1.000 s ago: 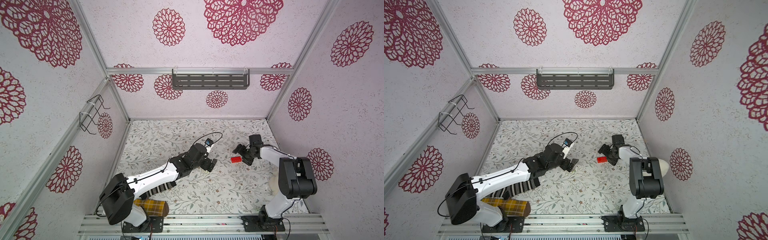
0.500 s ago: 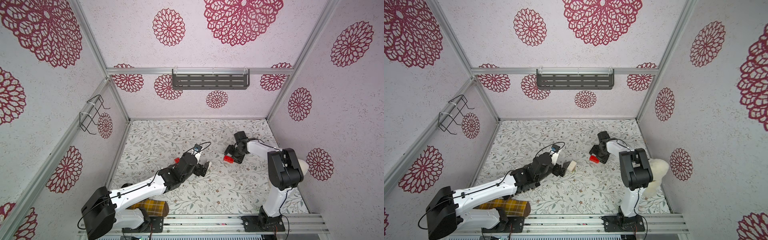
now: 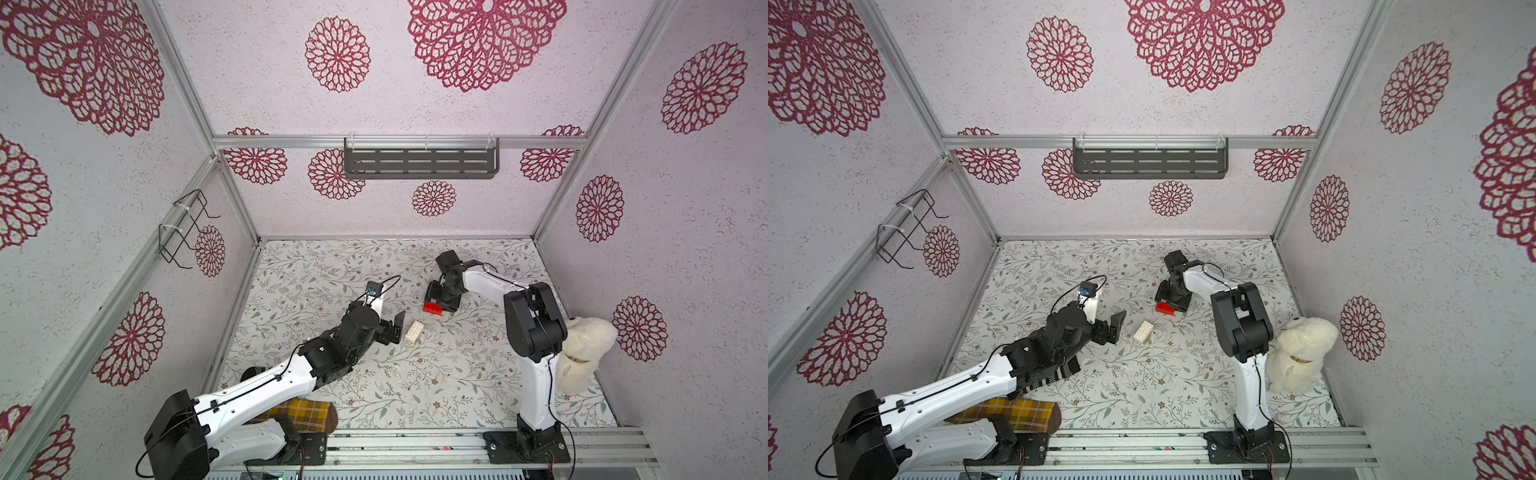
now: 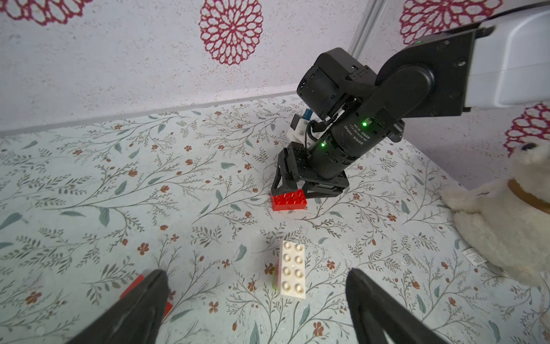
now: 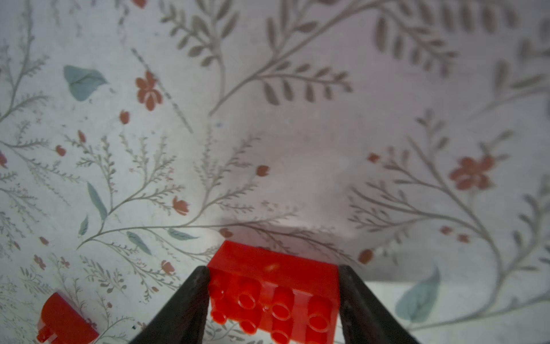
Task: Assemble an ice cream with lego
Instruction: Move the lego brick at the center of the board.
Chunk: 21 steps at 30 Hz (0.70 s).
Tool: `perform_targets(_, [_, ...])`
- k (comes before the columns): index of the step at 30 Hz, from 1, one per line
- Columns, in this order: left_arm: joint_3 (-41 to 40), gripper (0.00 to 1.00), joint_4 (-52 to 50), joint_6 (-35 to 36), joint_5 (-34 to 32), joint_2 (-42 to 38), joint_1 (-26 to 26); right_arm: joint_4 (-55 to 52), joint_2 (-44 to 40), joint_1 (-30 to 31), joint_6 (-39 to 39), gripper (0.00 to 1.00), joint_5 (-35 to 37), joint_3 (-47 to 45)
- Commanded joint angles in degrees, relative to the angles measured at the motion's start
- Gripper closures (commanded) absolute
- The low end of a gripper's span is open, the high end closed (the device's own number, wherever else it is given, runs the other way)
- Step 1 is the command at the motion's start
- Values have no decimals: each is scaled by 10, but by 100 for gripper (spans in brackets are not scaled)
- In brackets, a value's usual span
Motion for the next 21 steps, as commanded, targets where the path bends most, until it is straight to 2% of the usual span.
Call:
perform_targets(1, [20,3,-31,-38,15,0,32,-57,57,35,-71,35,-14,35])
perform_targets(10, [51,3,-95,-62,35,31,83,-91,123,75,-246,34,-22,132])
perform_targets(14, [70,3,-127,-44,65,73,101,-79,116,81,-312,27,-19,134])
perform_targets(17, [72,3,-129,-15,94,89,108,-21,86,80,-319,18,-49,122])
perform_targets(19, [72,3,-120,-1,103,97,117,25,62,77,-310,16,-106,113])
perform_targets(21, [86,3,-120,6,150,112,137,75,30,72,-286,15,-133,93])
